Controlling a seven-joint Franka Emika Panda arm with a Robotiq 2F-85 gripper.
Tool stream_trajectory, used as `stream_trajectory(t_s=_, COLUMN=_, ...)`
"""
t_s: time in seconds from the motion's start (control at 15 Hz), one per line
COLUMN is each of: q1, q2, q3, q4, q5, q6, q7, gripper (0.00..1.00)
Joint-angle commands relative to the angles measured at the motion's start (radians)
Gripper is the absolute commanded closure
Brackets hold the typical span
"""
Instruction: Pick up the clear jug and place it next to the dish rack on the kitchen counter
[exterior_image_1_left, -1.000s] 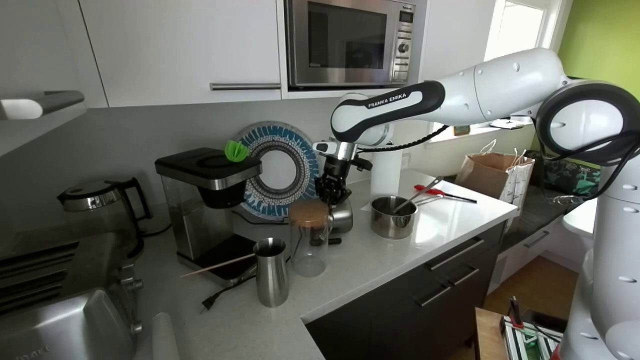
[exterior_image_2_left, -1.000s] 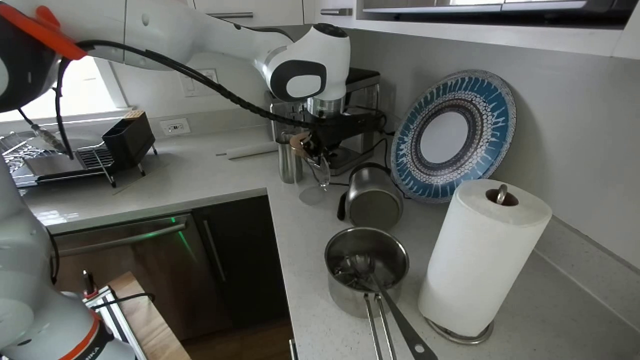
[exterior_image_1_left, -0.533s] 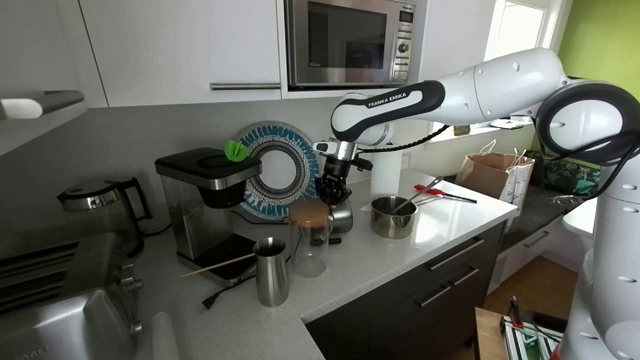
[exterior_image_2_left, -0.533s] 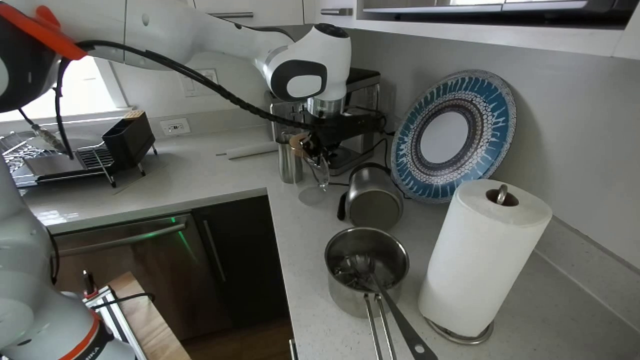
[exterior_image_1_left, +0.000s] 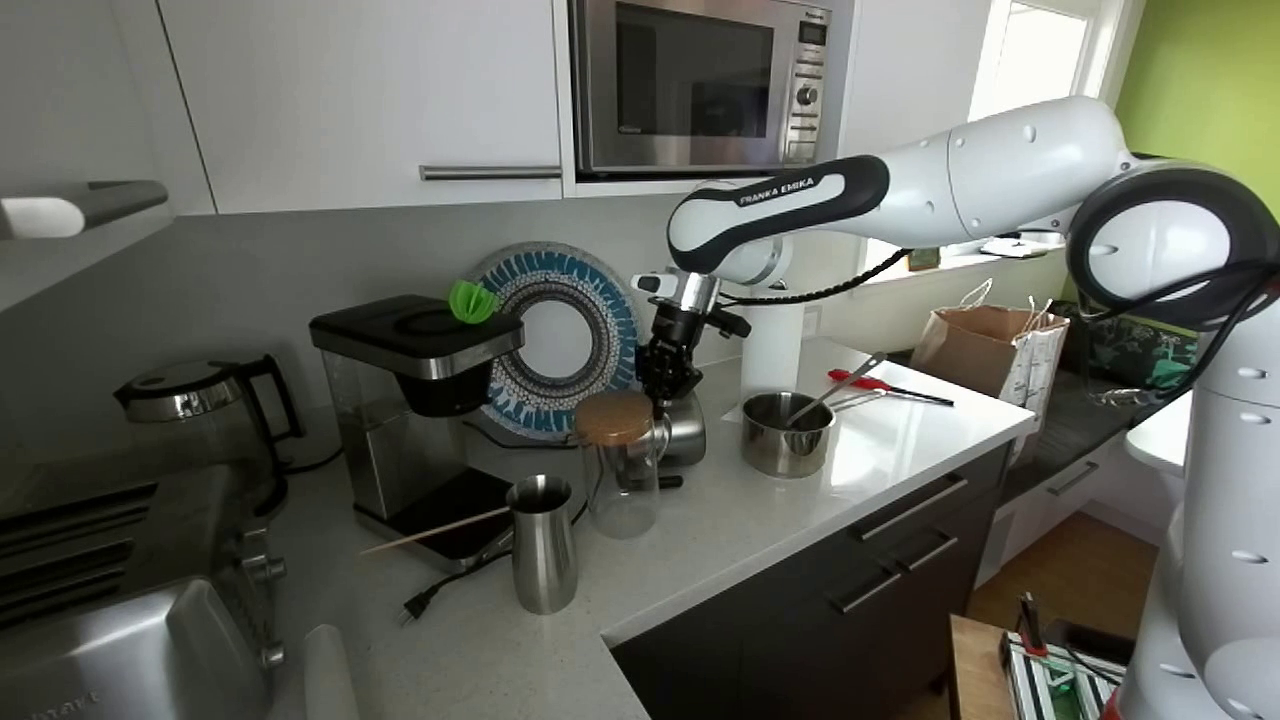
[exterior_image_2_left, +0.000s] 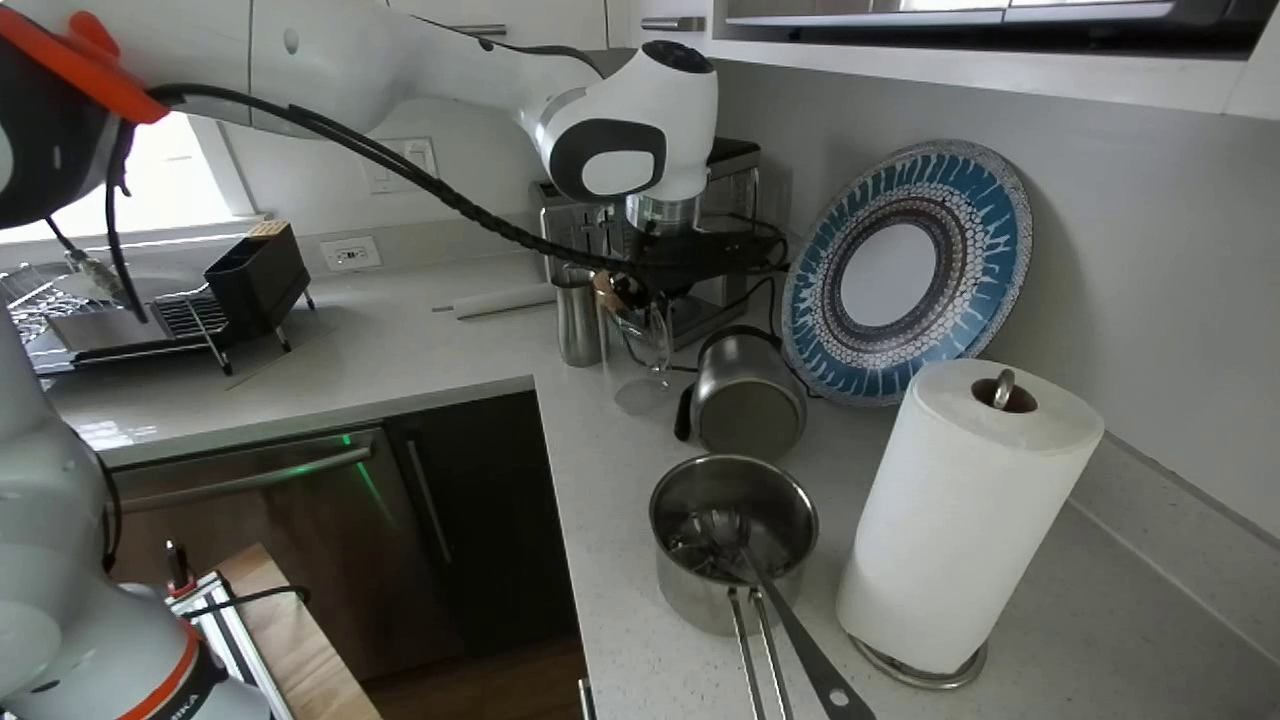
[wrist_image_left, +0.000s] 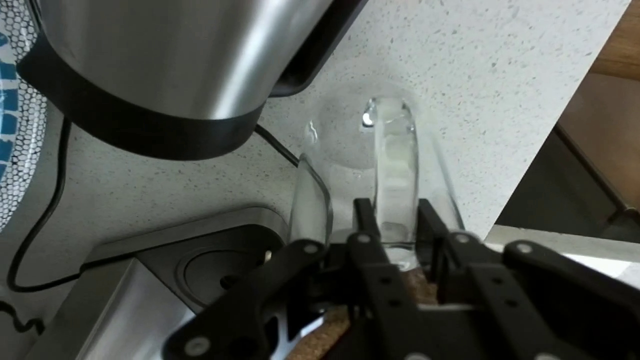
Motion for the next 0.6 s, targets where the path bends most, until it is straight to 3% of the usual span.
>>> stream_trajectory(t_s=0.0, q1=-0.014, q2=0.011, q3=0.0, q4=0.042, q5=0.041, q6=-0.009, q7=0.03, gripper=0.93)
stream_trajectory(t_s=0.53, q1=-0.016, q2=0.021, q3=0.001, q4=0.034, q5=0.023, q6=-0.009, q7=0.063, gripper=0.94)
